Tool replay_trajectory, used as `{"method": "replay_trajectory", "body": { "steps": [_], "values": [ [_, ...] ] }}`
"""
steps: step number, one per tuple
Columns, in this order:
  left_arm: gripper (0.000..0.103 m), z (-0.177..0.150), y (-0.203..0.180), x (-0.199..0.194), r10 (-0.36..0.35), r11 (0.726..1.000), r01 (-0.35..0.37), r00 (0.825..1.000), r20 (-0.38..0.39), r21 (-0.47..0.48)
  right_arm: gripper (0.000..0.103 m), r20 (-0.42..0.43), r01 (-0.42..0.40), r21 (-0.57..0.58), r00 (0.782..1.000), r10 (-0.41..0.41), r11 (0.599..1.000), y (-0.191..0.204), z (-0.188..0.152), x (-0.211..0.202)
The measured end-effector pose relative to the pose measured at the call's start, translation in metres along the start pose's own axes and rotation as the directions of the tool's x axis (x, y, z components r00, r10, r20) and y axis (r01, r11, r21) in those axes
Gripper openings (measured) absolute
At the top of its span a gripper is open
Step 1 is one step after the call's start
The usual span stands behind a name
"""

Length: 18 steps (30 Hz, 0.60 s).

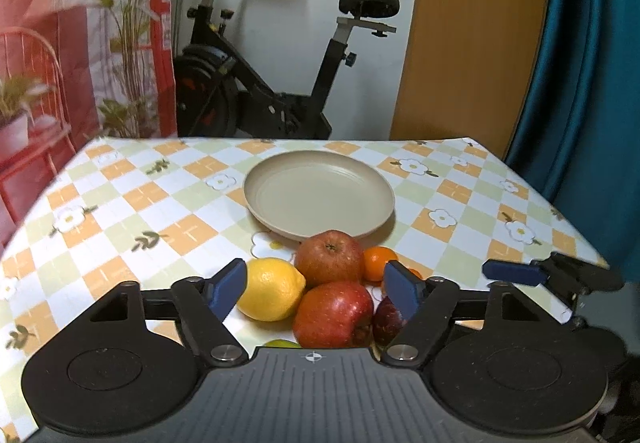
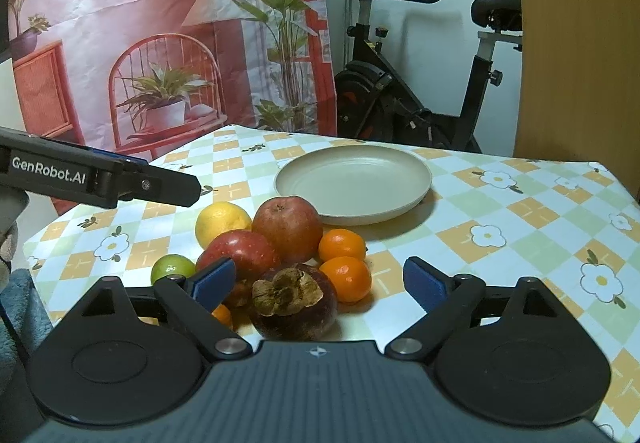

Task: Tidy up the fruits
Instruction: 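Move the left tool down toward the fruit pile beside the plate, then close the left gripper on the dark purple mangosteen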

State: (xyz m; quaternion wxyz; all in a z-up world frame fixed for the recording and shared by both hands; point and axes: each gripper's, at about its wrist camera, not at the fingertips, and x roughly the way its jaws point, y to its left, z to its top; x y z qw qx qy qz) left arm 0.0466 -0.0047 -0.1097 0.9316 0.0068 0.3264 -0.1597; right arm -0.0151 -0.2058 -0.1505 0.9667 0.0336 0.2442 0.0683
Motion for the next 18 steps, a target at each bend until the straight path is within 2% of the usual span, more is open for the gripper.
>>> {"method": "replay_trajectory", "body": {
  "steps": [5, 9, 14, 18],
  "values": [
    [0.067, 0.009, 0.002, -0.001, -0.016, 1.0, 0.016, 1.0, 0.004, -0.004, 0.093, 0.0, -0.028, 0.008, 1.0, 0.028, 1.0, -0.003, 0.0, -0.001],
    [0.066, 0.009, -0.004, 0.001, -0.026, 1.0, 0.026, 1.0, 0.002, 0.017, 0.09, -0.009, -0.042, 0.01, 0.999, 0.042, 0.999, -0.002, -0.002, 0.001],
    [0.056, 0.003, -0.015, 0.01, -0.093, 0.995, 0.094, 0.995, -0.039, 0.035, 0.085, -0.03, -0.059, -0.019, 0.998, 0.058, 0.998, 0.003, -0.004, 0.005],
    [0.056, 0.004, -0.019, 0.023, -0.165, 0.985, 0.168, 0.982, -0.091, 0.03, 0.076, -0.071, -0.067, -0.022, 0.995, 0.066, 0.997, 0.004, -0.008, 0.014]
  ]
}}
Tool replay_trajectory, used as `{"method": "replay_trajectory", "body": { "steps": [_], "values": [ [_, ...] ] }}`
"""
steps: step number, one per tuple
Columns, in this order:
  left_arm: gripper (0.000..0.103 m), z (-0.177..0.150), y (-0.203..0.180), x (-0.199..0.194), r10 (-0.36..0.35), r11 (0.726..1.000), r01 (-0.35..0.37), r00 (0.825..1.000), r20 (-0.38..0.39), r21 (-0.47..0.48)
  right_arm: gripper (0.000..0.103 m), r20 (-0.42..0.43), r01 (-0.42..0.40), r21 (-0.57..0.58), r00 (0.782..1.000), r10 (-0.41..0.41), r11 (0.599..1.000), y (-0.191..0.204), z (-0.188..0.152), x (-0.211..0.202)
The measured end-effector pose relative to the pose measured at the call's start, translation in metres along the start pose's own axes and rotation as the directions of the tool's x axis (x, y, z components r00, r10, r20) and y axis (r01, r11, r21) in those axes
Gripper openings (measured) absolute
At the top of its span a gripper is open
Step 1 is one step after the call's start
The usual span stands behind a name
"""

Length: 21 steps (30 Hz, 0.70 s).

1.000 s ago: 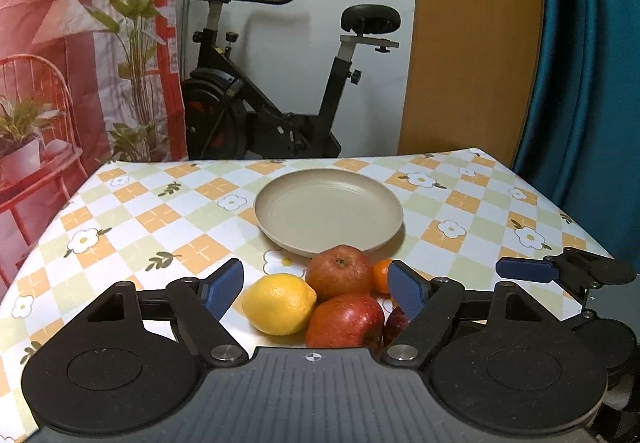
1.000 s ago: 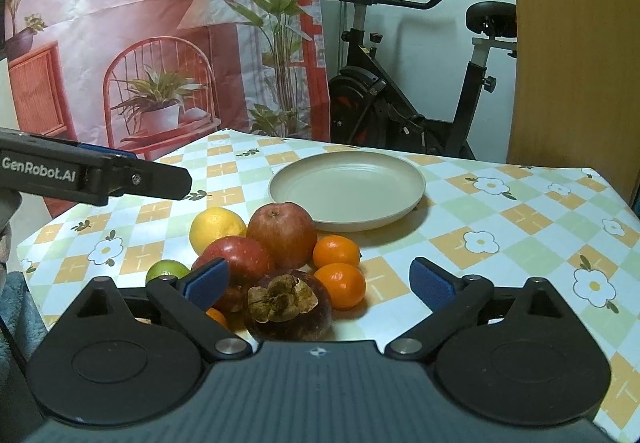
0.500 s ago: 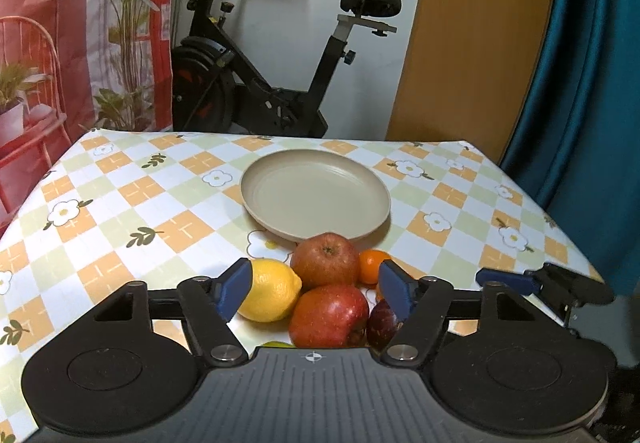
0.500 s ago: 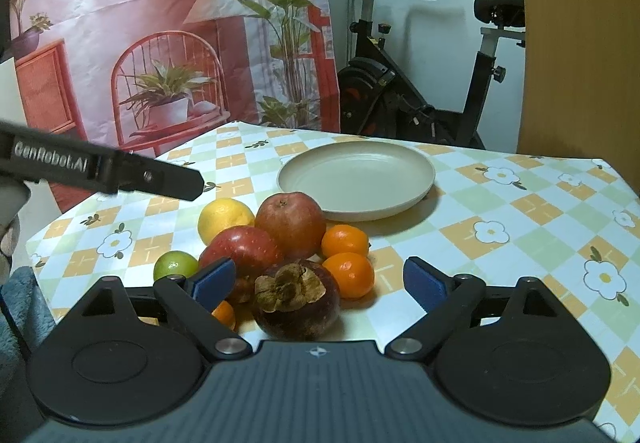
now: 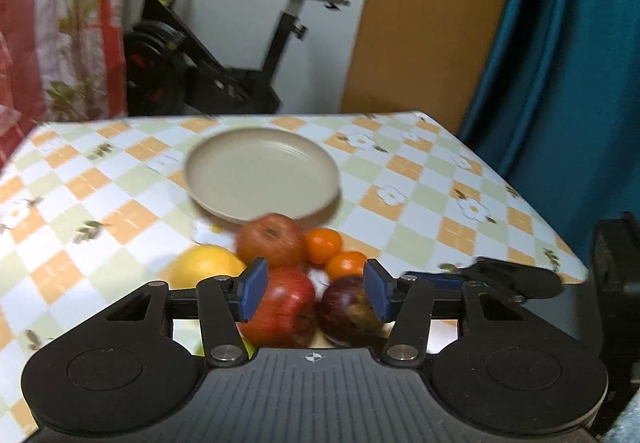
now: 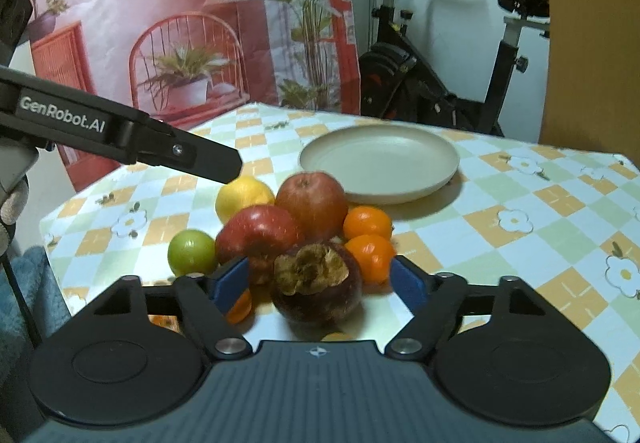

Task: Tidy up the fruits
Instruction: 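Close the left gripper on the dark purple mangosteen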

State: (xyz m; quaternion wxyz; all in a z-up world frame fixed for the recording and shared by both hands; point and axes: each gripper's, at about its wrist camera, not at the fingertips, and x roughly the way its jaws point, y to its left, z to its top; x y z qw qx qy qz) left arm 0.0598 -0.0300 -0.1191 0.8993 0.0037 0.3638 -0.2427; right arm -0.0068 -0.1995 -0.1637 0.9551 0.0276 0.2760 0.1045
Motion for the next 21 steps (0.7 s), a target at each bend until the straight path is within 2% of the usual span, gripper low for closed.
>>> {"method": "replay_trajectory", "body": {
  "steps": [4, 8, 12, 15, 21],
  "values": [
    [0.055, 0.011, 0.003, 0.017, -0.064, 0.998, 0.064, 0.996, -0.063, -0.003, 0.07, -0.048, -0.043, 0.076, 0.998, 0.047, 0.996, -0.008, -0.001, 0.01],
    [0.055, 0.019, -0.001, 0.031, -0.071, 0.997, 0.075, 0.991, -0.11, 0.027, 0.07, -0.063, -0.054, 0.14, 0.996, 0.064, 0.989, -0.014, 0.0, 0.014],
    [0.055, 0.021, -0.007, 0.048, -0.098, 0.993, 0.11, 0.977, -0.187, 0.053, 0.07, -0.08, -0.06, 0.183, 0.994, 0.076, 0.981, -0.019, 0.001, 0.016],
    [0.055, 0.022, -0.008, 0.058, -0.111, 0.99, 0.129, 0.967, -0.231, 0.062, 0.066, -0.095, -0.074, 0.211, 0.991, 0.096, 0.975, -0.02, -0.001, 0.02],
    [0.055, 0.026, -0.009, 0.069, -0.11, 0.986, 0.14, 0.953, -0.281, 0.087, 0.064, -0.108, -0.08, 0.256, 0.988, 0.111, 0.963, -0.025, -0.002, 0.024]
  ]
}}
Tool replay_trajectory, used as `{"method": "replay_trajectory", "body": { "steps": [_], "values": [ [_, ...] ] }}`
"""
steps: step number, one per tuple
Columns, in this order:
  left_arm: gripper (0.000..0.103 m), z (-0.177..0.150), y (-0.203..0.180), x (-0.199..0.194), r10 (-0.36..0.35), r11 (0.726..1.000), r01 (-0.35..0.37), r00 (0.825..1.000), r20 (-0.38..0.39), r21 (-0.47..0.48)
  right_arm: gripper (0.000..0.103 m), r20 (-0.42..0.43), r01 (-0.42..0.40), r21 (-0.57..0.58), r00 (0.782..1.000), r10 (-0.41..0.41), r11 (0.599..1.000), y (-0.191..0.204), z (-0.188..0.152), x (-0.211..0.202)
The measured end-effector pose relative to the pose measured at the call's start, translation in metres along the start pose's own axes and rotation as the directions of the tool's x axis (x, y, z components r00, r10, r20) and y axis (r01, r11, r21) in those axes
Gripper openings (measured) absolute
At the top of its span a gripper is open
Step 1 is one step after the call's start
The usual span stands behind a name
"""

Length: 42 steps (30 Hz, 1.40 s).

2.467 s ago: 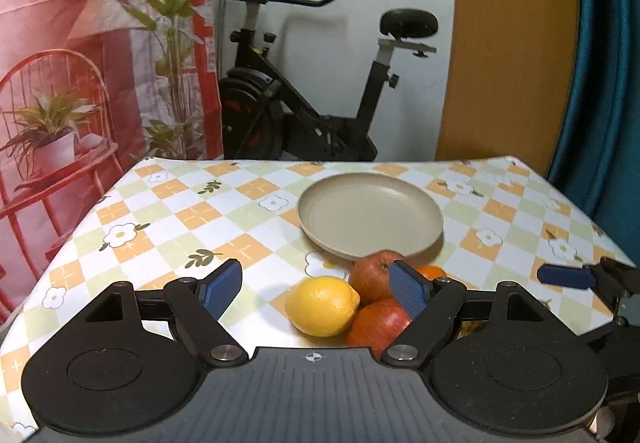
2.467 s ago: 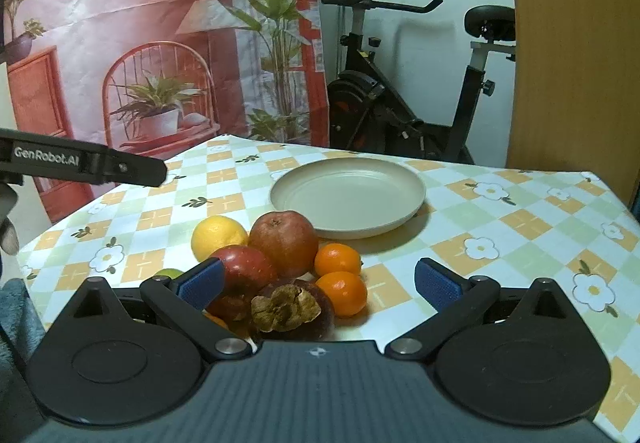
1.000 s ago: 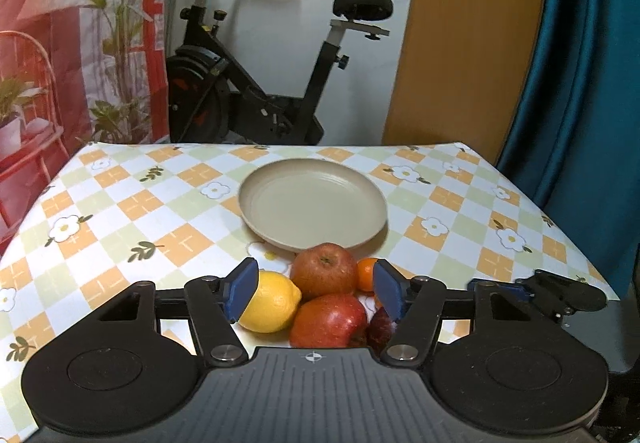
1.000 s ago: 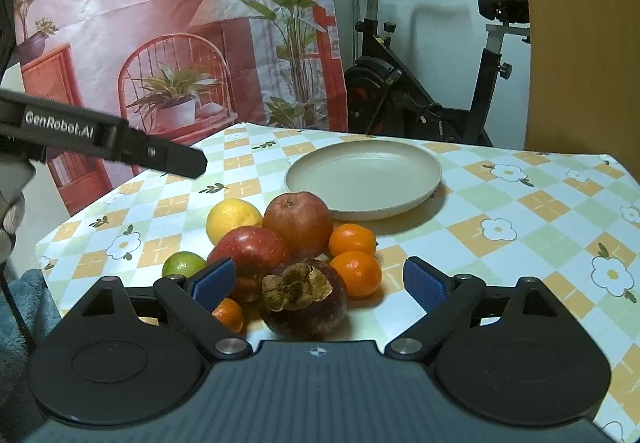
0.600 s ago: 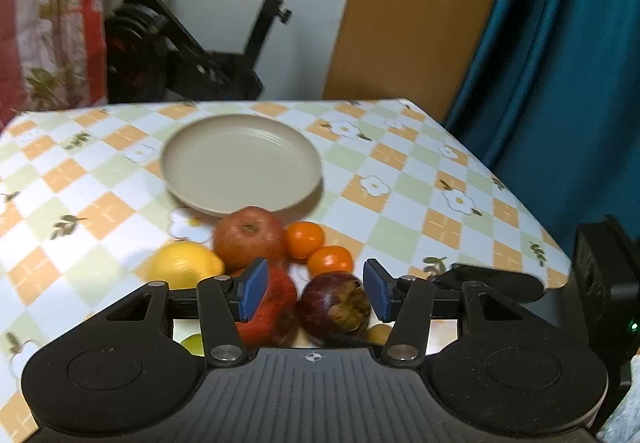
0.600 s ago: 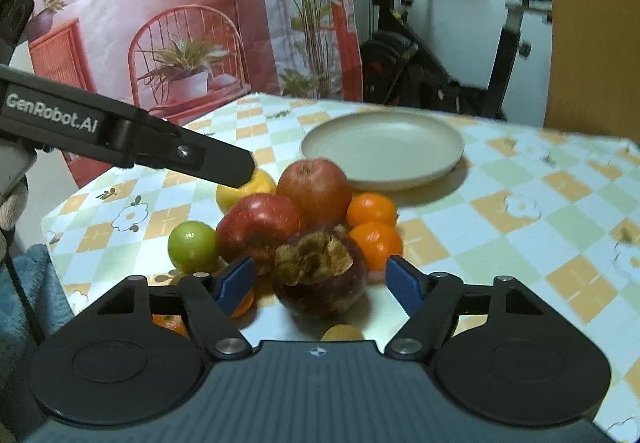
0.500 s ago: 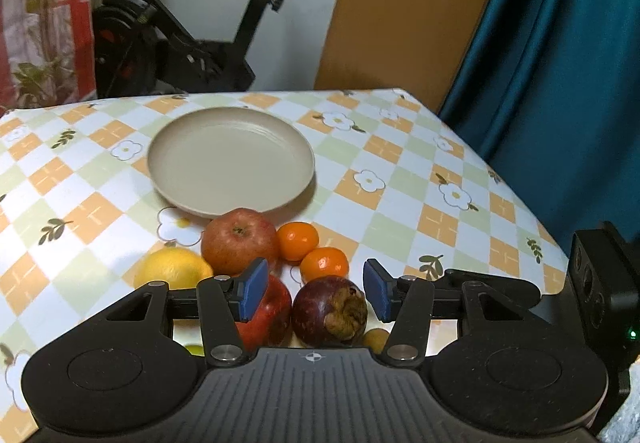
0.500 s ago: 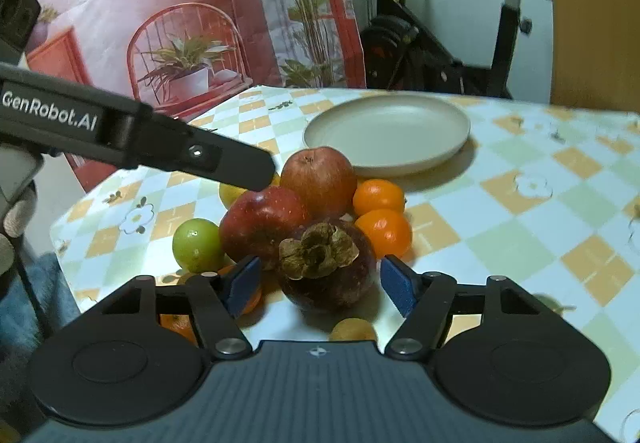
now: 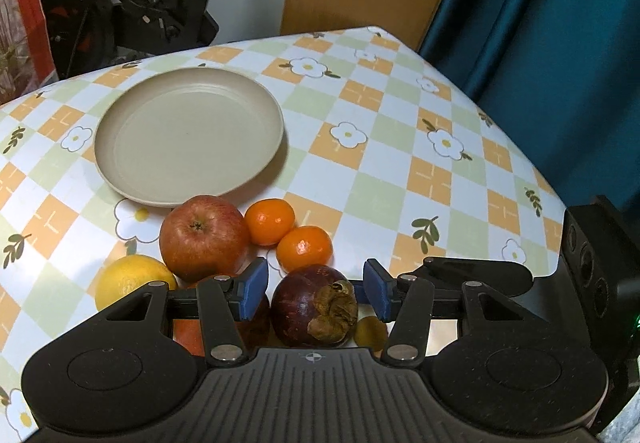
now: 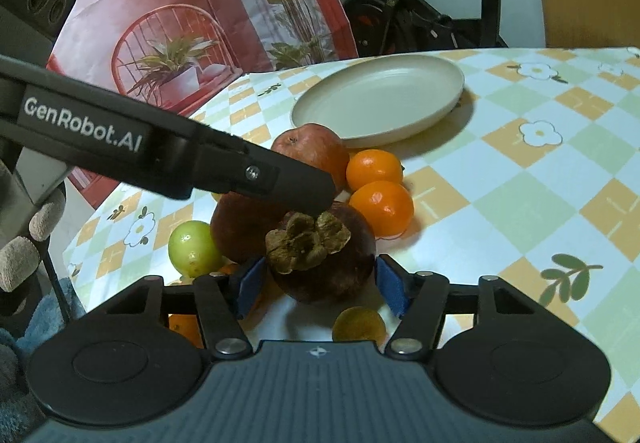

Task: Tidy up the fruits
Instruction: 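Close the left gripper on the dark purple mangosteen, then carry the mangosteen with the left gripper onto the plate and release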

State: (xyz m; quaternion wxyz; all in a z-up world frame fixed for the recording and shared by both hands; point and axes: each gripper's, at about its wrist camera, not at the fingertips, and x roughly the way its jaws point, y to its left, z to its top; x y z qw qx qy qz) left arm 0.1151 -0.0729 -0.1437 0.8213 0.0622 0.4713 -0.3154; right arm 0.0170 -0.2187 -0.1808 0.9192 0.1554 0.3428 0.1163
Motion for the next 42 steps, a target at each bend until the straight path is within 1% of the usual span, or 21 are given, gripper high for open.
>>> {"method": "replay_trajectory", "body": {
  "steps": [4, 10, 14, 17, 22, 25, 30, 36, 39, 42],
  "values": [
    [0.055, 0.002, -0.001, 0.007, 0.01, 1.0, -0.01, 1.0, -0.024, 0.009, 0.064, 0.0, -0.008, 0.029, 1.0, 0.008, 1.0, -0.002, 0.001, 0.003],
    [0.055, 0.003, -0.003, 0.016, 0.001, 1.0, 0.0, 0.999, -0.054, 0.015, 0.064, 0.003, -0.009, 0.036, 1.0, 0.009, 0.999, -0.001, 0.001, 0.003],
    [0.055, 0.008, -0.001, 0.023, -0.032, 0.999, 0.032, 0.995, -0.094, -0.001, 0.063, 0.003, -0.014, 0.055, 1.0, 0.014, 0.998, -0.002, 0.001, 0.003],
    [0.055, 0.011, 0.003, 0.027, -0.039, 0.999, 0.038, 0.993, -0.115, -0.015, 0.063, 0.004, -0.026, 0.088, 1.0, 0.026, 0.996, -0.006, 0.0, 0.001],
    [0.055, 0.012, 0.003, 0.034, -0.059, 0.998, 0.055, 0.988, -0.145, -0.026, 0.063, 0.014, -0.023, 0.103, 1.0, 0.022, 0.994, -0.006, 0.002, -0.003],
    [0.056, 0.011, -0.003, 0.035, -0.038, 0.999, 0.04, 0.988, -0.147, 0.012, 0.063, 0.016, -0.019, 0.1, 1.0, 0.017, 0.995, -0.005, 0.002, -0.004],
    [0.057, 0.011, -0.007, 0.038, -0.022, 0.999, 0.029, 0.988, -0.154, 0.041, 0.063, 0.013, -0.011, 0.094, 1.0, 0.01, 0.996, -0.003, 0.002, -0.003],
    [0.057, 0.013, -0.008, 0.041, -0.013, 0.998, 0.022, 0.987, -0.161, 0.053, 0.064, 0.007, -0.024, 0.133, 1.0, 0.023, 0.991, -0.008, 0.003, 0.001],
    [0.058, 0.012, -0.008, 0.04, -0.02, 0.998, 0.028, 0.987, -0.16, 0.051, 0.063, 0.008, -0.027, 0.132, 1.0, 0.026, 0.991, -0.007, 0.003, 0.001],
    [0.058, 0.012, -0.008, 0.034, -0.04, 0.998, 0.046, 0.989, -0.14, 0.043, 0.063, 0.014, -0.017, 0.118, 1.0, 0.015, 0.993, -0.005, 0.002, -0.004]
  ]
}}
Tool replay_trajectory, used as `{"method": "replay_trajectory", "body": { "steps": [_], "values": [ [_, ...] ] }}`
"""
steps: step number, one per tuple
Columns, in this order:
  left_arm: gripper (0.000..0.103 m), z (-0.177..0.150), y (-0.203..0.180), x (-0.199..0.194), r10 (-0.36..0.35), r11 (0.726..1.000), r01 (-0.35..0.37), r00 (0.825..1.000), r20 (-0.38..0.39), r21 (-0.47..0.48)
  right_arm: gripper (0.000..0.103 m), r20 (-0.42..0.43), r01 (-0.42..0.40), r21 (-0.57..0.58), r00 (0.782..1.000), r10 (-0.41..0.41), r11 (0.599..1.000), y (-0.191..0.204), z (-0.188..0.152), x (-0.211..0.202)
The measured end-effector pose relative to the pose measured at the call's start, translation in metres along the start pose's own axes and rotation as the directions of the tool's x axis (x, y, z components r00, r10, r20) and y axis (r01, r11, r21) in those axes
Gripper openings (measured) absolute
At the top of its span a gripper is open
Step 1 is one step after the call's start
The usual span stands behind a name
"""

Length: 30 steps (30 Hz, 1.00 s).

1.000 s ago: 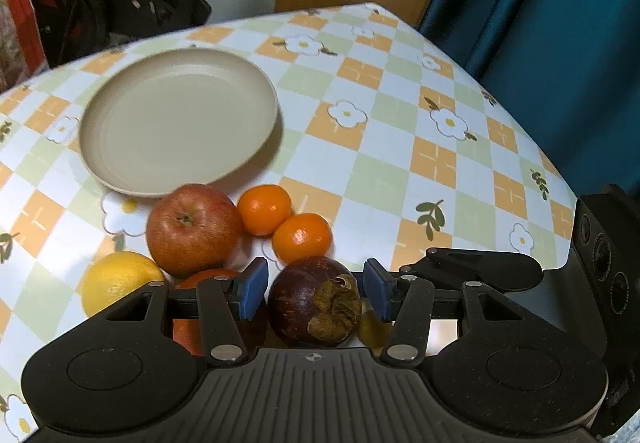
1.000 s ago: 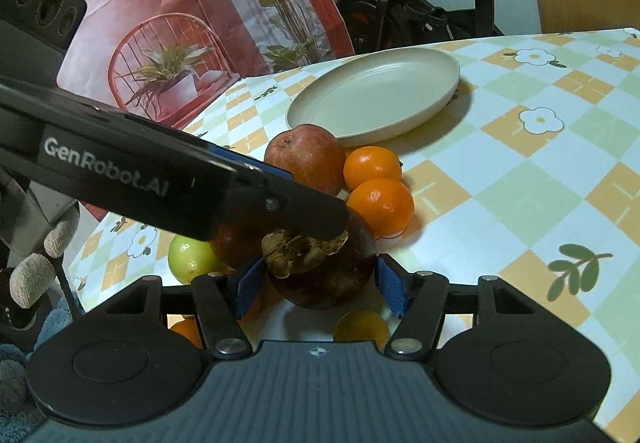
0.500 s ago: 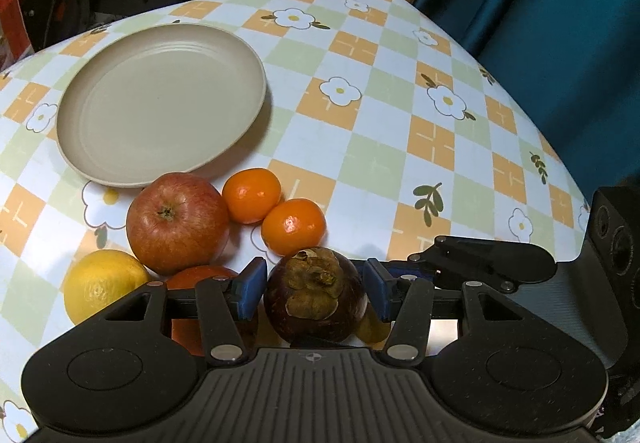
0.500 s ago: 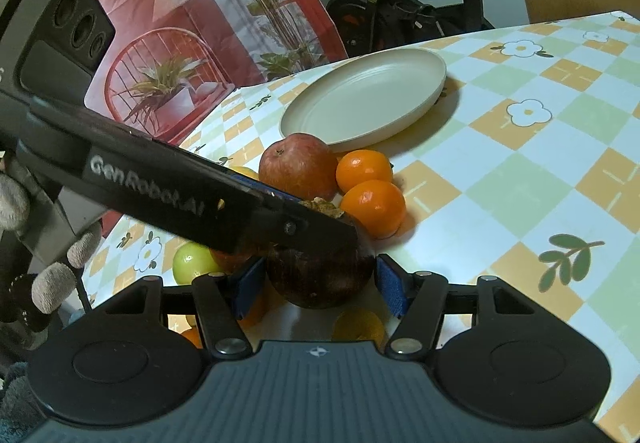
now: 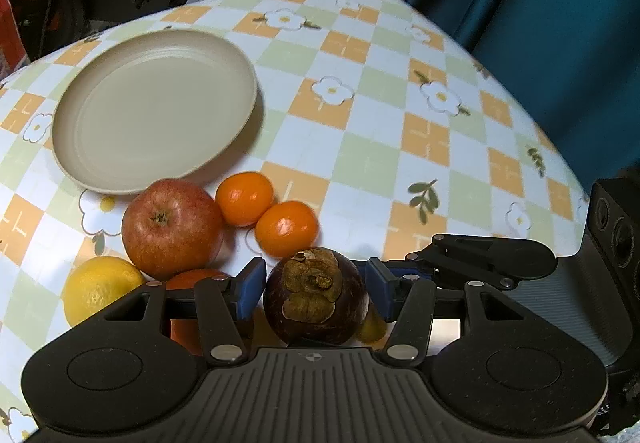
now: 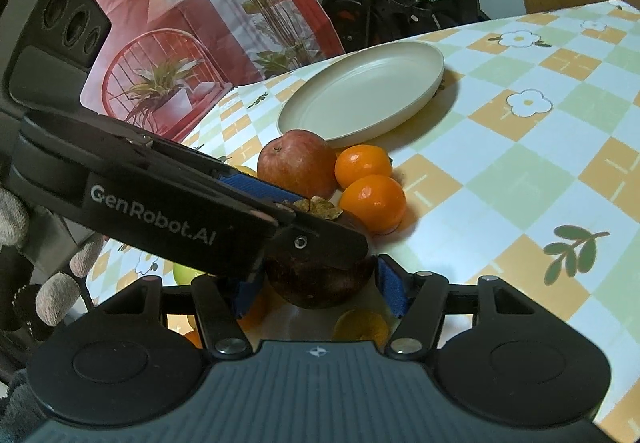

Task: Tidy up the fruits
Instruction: 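Carry the mangosteen with the left gripper onto the plate and release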

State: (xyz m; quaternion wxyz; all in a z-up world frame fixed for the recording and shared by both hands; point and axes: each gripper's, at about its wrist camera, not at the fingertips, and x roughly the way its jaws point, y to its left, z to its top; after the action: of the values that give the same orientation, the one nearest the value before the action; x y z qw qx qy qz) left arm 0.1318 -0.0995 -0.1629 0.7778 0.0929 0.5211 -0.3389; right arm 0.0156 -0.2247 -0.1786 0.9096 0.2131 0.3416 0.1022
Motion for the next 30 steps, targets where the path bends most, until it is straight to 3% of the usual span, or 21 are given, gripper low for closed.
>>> {"method": "replay_trajectory", "body": {
  "steps": [5, 10, 15, 21, 30],
  "values": [
    [0.058, 0.006, 0.001, -0.024, -0.016, 1.0, 0.016, 0.998, 0.067, 0.001, 0.063, 0.028, 0.0, -0.015, 1.0, 0.0, 1.0, 0.006, 0.01, -0.013],
    [0.058, 0.016, 0.009, -0.047, 0.014, 1.0, -0.016, 0.99, 0.141, 0.016, 0.063, 0.064, -0.017, -0.057, 0.998, 0.021, 0.998, 0.017, 0.032, -0.018],
    [0.058, 0.031, 0.041, -0.061, 0.039, 0.997, -0.024, 0.976, 0.214, -0.072, 0.063, 0.07, -0.015, -0.172, 0.997, 0.027, 0.985, 0.034, 0.065, 0.0],
    [0.058, 0.048, 0.081, -0.057, 0.072, 0.986, -0.037, 0.975, 0.211, -0.164, 0.063, 0.044, -0.058, -0.251, 0.997, 0.071, 0.966, 0.042, 0.096, 0.042],
    [0.058, 0.062, 0.129, -0.029, 0.095, 0.973, -0.049, 0.976, 0.196, -0.227, 0.063, -0.043, -0.092, -0.269, 0.996, 0.084, 0.959, 0.032, 0.127, 0.104]
  ]
}}
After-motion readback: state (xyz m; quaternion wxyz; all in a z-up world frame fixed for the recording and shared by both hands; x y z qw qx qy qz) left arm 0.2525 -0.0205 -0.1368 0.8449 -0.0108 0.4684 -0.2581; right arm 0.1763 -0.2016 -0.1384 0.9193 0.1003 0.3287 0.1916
